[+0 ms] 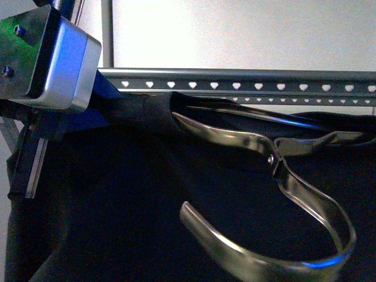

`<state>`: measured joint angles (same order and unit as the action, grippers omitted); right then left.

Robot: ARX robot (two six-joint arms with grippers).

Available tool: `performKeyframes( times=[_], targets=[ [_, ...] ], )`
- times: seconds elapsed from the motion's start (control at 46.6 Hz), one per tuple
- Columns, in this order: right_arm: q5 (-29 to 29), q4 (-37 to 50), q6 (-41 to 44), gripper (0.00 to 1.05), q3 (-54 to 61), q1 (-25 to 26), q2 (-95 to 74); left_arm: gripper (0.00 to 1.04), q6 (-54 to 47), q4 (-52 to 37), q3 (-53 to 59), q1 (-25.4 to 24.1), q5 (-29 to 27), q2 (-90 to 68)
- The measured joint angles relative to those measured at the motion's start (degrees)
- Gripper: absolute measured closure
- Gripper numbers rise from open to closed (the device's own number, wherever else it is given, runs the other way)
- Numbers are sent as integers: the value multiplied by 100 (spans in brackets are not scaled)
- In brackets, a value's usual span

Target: Hang clothes on hanger

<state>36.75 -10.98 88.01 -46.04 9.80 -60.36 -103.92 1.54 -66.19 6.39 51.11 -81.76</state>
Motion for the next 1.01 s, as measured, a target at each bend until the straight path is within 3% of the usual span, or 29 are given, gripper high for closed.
performKeyframes(
  times=[0.214,0.472,0.815,1.008],
  targets=[
    [-254,387,518,7,-354,-284,-452,100,15,0,0,0,11,0],
    [-356,662,551,9,-673,-455,-946,100,15,0,0,0,13,0],
    [-463,1355,-105,67,-1019,-669,-1462,100,15,0,0,0,0,0],
    [-507,1733,-470,93,-1014,-664,-1585,100,238,0,0,0,15,0]
  ],
)
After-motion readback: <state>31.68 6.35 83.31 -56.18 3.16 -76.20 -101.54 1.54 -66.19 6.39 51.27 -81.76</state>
